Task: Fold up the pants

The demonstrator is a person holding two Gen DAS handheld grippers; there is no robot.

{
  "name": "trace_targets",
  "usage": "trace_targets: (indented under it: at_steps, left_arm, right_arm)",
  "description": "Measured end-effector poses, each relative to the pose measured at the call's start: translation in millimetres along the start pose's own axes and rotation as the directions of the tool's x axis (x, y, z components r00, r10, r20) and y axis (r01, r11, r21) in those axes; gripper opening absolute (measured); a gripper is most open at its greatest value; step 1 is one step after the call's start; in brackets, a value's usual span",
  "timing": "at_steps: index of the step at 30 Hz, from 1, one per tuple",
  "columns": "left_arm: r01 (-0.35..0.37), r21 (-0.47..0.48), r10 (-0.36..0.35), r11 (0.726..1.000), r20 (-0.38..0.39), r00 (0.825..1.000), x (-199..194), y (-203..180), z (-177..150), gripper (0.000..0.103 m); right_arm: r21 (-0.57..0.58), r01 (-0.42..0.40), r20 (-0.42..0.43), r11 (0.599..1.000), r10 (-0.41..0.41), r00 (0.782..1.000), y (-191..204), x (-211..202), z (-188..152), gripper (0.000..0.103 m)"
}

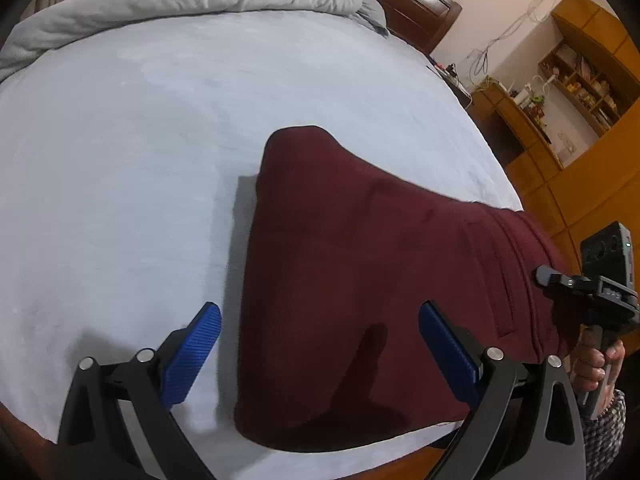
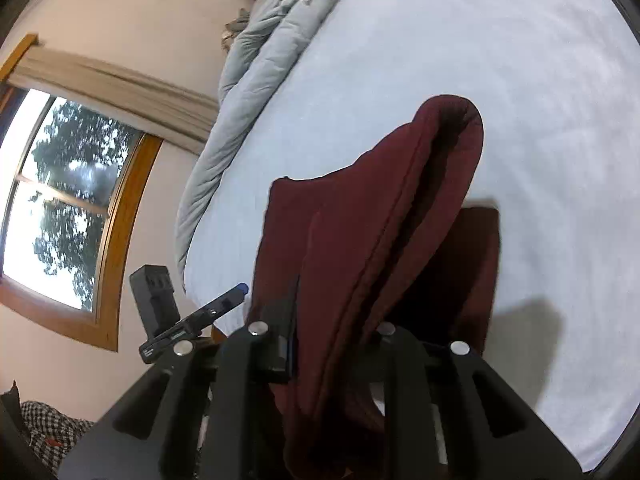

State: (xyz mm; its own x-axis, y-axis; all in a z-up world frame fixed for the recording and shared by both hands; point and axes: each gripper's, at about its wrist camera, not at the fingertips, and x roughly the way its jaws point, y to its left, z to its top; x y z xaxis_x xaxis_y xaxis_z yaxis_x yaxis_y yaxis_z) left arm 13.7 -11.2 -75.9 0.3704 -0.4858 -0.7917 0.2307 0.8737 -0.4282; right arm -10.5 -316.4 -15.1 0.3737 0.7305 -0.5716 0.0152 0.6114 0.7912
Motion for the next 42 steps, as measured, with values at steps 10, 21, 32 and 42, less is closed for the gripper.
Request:
trace_targets:
  at_steps: [10,21,32,42]
  left_arm:
    - [-0.071,0.065,0.071,0.995,0.002,0.997,11,-13,2,0.099]
    - [-0.13,0.037,0.133,0.991,-0.072,0.989,34,-3,-7,0.099]
    - [0.048,0.121,-0.052,0.991,0.028,0.998,-10,-60,-9,0.099]
    - [-0.016,0.194,0.025,0.981,-0.042,0.999,27,-54,-31,0.099]
  right_arm:
    - [0.043,0.093,-0.017,0.995,-0.092,0.996,-43,29,-3,0.018]
    - [0.064,0.107,0.004,0.992,-0.107,0.994,-57,6,-22,0.056]
    - [-0.103,-0.045,0.117,0.994,0.056,0.992,4,-45,-67,0.052]
    - [0.047,0.011,0.036,0.999,-0.012,0.999,-50,-7,-82,0.039]
